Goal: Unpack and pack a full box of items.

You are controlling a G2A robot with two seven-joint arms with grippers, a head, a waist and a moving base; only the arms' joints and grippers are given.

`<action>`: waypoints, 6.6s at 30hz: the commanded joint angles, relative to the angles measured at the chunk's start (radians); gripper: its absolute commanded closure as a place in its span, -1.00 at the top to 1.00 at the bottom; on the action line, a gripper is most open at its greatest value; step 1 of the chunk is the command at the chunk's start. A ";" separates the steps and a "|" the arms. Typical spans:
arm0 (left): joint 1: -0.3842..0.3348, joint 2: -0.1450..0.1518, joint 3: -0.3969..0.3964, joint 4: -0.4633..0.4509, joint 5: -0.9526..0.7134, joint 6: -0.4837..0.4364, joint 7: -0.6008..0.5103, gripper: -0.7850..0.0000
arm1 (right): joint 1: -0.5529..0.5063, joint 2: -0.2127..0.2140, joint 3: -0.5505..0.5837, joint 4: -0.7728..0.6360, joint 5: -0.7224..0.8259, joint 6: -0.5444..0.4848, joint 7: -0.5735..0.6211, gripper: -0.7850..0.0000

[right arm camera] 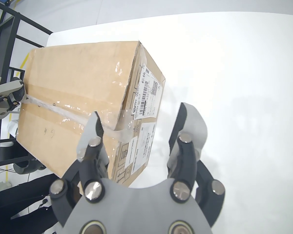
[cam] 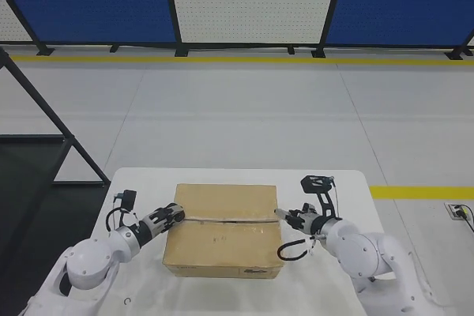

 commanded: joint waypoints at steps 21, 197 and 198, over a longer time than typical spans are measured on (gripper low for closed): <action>0.021 -0.006 -0.020 -0.016 -0.022 -0.017 0.003 -1.00 | 0.041 0.009 -0.013 -0.052 0.041 -0.268 0.063 1.00; 0.135 -0.032 -0.209 -0.184 -0.070 -0.017 0.032 -1.00 | 0.273 -0.076 -0.204 0.257 0.064 -0.339 0.084 -1.00; 0.136 -0.032 -0.210 -0.185 -0.071 -0.017 0.033 -1.00 | 0.270 -0.075 -0.203 0.251 0.066 -0.336 0.082 -1.00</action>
